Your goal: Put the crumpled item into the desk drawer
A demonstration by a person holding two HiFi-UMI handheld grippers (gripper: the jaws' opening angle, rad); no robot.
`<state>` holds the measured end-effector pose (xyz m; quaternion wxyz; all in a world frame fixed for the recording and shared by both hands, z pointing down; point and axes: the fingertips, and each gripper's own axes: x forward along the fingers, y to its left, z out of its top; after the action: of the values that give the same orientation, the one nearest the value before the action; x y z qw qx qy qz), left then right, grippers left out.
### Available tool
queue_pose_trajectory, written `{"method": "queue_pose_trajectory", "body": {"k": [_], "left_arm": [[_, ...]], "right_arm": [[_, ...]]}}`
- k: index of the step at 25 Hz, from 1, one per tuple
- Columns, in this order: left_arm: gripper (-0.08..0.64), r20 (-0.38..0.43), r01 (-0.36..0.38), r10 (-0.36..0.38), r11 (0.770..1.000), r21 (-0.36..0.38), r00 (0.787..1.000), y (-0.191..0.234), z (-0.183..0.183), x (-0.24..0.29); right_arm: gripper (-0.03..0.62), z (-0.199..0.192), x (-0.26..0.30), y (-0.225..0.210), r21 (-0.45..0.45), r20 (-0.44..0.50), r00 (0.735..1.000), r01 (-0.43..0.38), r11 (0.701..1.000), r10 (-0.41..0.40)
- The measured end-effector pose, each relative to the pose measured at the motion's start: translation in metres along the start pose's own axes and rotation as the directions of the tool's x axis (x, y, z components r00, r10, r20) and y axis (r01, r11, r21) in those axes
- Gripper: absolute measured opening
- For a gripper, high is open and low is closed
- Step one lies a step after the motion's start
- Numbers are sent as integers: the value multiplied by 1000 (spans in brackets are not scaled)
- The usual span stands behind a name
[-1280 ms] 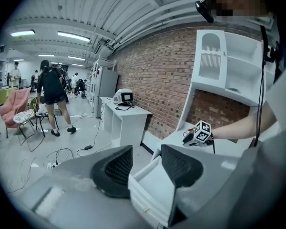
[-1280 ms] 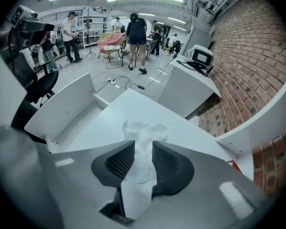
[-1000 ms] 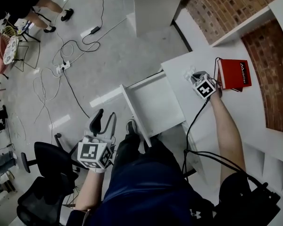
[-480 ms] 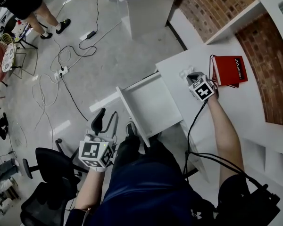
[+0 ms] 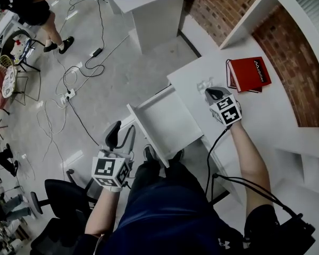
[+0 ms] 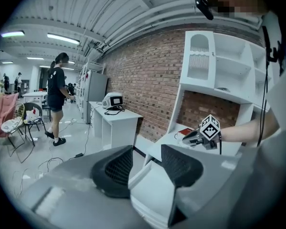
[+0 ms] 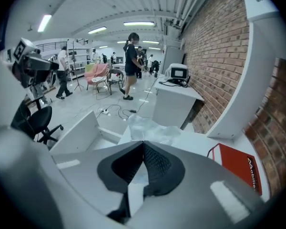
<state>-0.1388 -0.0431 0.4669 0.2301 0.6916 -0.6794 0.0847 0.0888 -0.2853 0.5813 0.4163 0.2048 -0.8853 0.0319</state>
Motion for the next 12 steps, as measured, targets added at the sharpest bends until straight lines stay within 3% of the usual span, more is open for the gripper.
{"method": "queue_pose_trajectory", "body": {"k": [5,12], "left_arm": [[195,1,15,-15,1000,20,1000,-6,1,1],[195,-5,20,-20,999,47,1000,-9,-2,4]], "right_arm": [[5,17,-32,13,142,126,991,25,990,-43],[5,44,-66,34,311,294,952,-15,950,-81]]}}
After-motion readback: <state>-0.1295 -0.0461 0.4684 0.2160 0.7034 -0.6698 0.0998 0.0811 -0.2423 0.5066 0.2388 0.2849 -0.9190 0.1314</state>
